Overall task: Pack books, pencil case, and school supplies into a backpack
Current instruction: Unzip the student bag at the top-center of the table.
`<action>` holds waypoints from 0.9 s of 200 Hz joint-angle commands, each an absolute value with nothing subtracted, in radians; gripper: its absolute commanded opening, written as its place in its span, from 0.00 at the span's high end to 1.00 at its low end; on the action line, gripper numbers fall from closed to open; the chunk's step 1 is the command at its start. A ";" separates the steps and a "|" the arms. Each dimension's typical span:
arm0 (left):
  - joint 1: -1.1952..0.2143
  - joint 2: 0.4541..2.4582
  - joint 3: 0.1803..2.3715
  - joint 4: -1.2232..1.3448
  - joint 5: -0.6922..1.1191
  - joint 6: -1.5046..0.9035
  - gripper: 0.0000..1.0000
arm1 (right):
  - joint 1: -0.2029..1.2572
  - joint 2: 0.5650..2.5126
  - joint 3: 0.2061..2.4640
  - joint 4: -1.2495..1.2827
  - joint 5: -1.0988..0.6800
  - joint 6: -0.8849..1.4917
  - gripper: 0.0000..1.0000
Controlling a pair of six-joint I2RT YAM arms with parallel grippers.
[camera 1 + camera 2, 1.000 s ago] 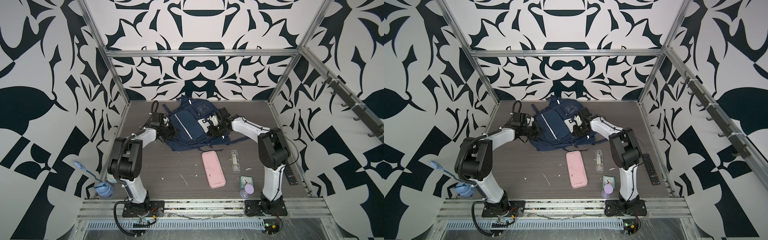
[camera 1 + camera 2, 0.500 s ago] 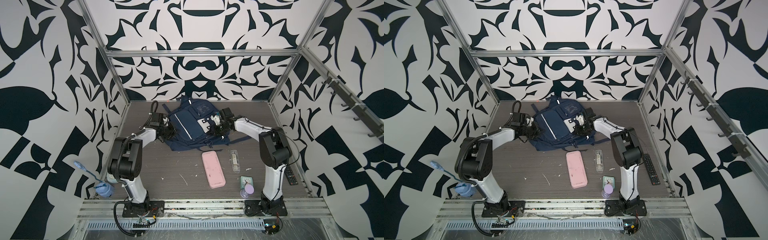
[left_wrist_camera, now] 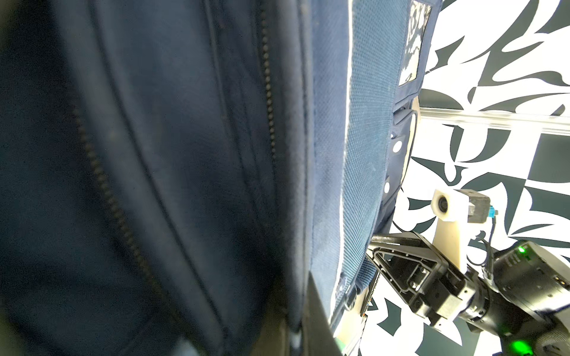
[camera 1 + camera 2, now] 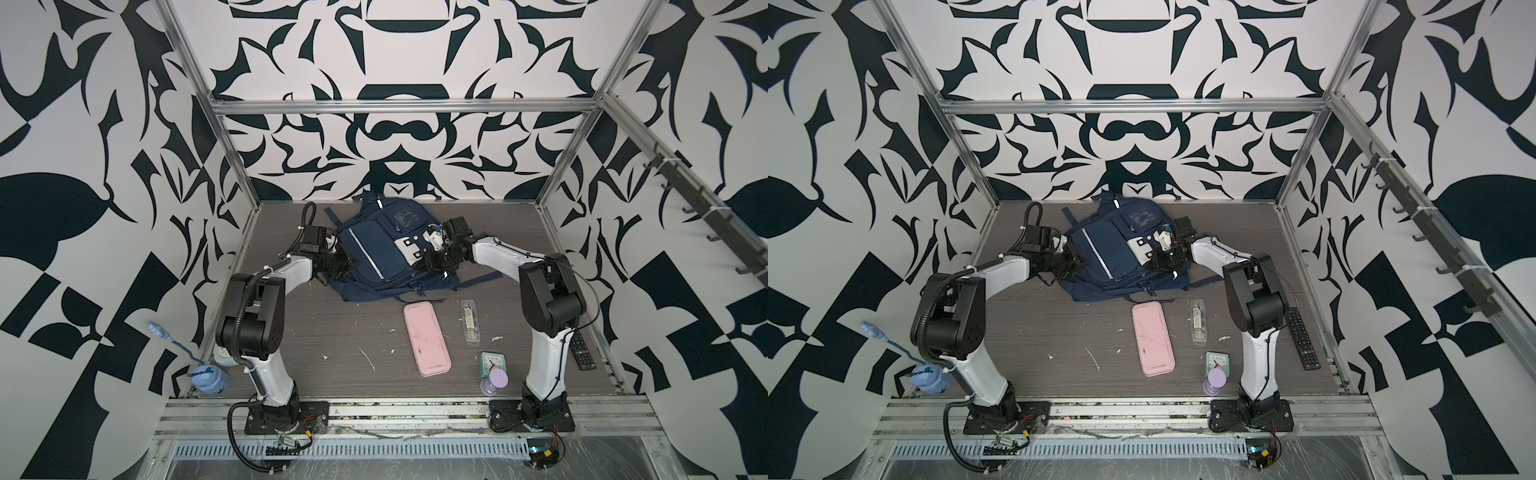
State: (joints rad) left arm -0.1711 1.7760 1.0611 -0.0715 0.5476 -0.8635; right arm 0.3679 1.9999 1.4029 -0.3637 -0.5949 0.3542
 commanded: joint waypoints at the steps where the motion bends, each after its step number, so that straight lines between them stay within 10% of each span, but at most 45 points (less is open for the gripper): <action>1: -0.160 1.785 1.068 -0.040 0.540 -0.859 1.00 | 0.368 1.958 1.396 -0.351 -0.638 0.348 0.80; 180: -0.161 1.796 1.068 -0.024 0.545 -0.889 1.00 | 0.398 1.818 1.248 -0.371 -0.599 0.344 0.92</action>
State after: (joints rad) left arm -0.1711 1.7786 1.0611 -0.0708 0.5480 -0.8688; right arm 0.3759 1.8423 1.2533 -0.3477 -0.6167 0.3630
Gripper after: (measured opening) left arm 0.069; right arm 0.096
